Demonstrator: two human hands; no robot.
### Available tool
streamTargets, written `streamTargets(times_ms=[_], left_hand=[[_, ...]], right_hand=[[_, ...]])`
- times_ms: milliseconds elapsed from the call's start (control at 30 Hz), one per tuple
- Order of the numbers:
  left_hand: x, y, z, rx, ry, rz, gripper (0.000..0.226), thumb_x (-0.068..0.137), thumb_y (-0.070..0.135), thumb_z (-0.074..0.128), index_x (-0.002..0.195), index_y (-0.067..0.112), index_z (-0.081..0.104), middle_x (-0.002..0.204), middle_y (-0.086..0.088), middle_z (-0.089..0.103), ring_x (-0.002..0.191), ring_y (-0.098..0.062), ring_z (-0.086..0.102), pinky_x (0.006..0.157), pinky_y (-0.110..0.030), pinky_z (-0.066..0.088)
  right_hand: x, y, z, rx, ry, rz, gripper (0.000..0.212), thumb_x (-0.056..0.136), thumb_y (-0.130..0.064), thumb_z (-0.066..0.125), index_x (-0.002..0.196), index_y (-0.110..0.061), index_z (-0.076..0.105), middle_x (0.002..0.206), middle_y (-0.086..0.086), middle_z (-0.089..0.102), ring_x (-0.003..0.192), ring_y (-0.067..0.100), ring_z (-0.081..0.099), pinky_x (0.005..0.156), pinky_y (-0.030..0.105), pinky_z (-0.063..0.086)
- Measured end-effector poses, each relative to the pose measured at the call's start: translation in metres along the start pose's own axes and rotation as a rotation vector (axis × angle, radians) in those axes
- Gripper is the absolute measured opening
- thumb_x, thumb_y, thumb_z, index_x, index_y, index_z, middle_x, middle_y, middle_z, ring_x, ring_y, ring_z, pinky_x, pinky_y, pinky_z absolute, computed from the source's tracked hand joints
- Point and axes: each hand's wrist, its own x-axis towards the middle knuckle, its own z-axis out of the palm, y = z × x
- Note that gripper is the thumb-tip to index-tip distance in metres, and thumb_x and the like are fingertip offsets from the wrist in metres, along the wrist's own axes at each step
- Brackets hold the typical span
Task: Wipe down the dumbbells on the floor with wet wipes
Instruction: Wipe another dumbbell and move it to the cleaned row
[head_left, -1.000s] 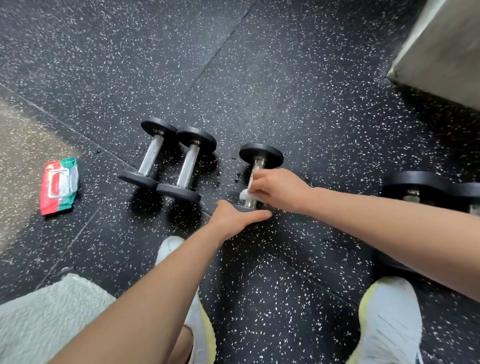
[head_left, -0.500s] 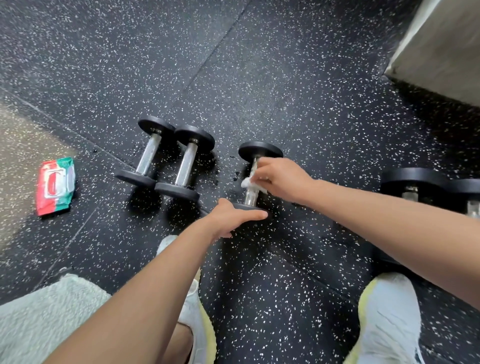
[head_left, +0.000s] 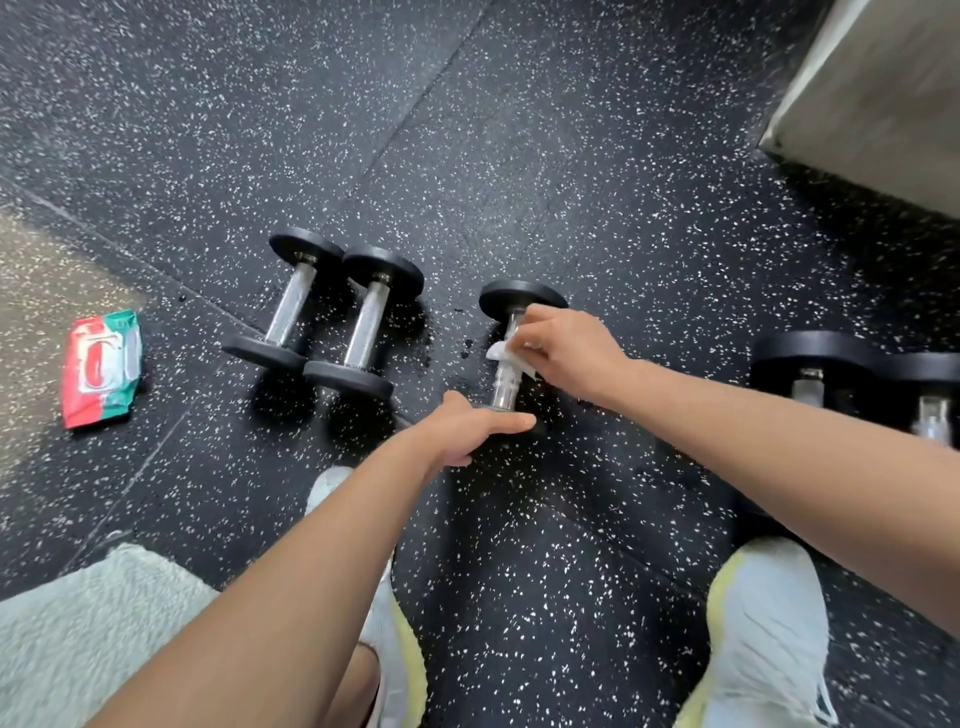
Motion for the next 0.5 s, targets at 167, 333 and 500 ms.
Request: streamTargets(times_ms=[167, 333, 500], left_hand=[[0.000, 0.004, 0.014, 0.012, 0.052, 0.006, 0.134, 0.059, 0.062, 0.094, 0.161, 0.022, 0.016, 0.159, -0.003, 0.039, 0.132, -0.022, 0.052, 0.096, -0.036, 0.055], [0.003, 0.006, 0.021, 0.061, 0.096, -0.011, 0.168, 0.013, 0.083, 0.090, 0.158, 0.038, 0.018, 0.160, -0.003, 0.037, 0.137, -0.030, 0.049, 0.109, -0.052, 0.050], [0.001, 0.009, 0.025, 0.089, 0.108, -0.023, 0.162, 0.025, 0.080, 0.086, 0.160, 0.036, 0.009, 0.162, -0.010, 0.033, 0.139, -0.036, 0.047, 0.113, -0.055, 0.045]], right_hand=[[-0.020, -0.007, 0.008, -0.032, -0.139, -0.179, 0.013, 0.095, -0.028, 0.065, 0.095, -0.023, 0.077, 0.092, -0.007, 0.062, 0.076, 0.021, 0.063, 0.059, 0.034, 0.048], [-0.012, 0.003, 0.000, -0.068, -0.149, -0.204, 0.014, 0.095, -0.030, 0.065, 0.096, -0.024, 0.078, 0.093, -0.009, 0.064, 0.078, 0.018, 0.064, 0.061, 0.034, 0.051], [0.000, 0.012, -0.009, -0.071, -0.013, -0.036, 0.010, 0.093, -0.023, 0.068, 0.091, -0.020, 0.078, 0.094, -0.005, 0.067, 0.076, 0.026, 0.066, 0.062, 0.033, 0.047]])
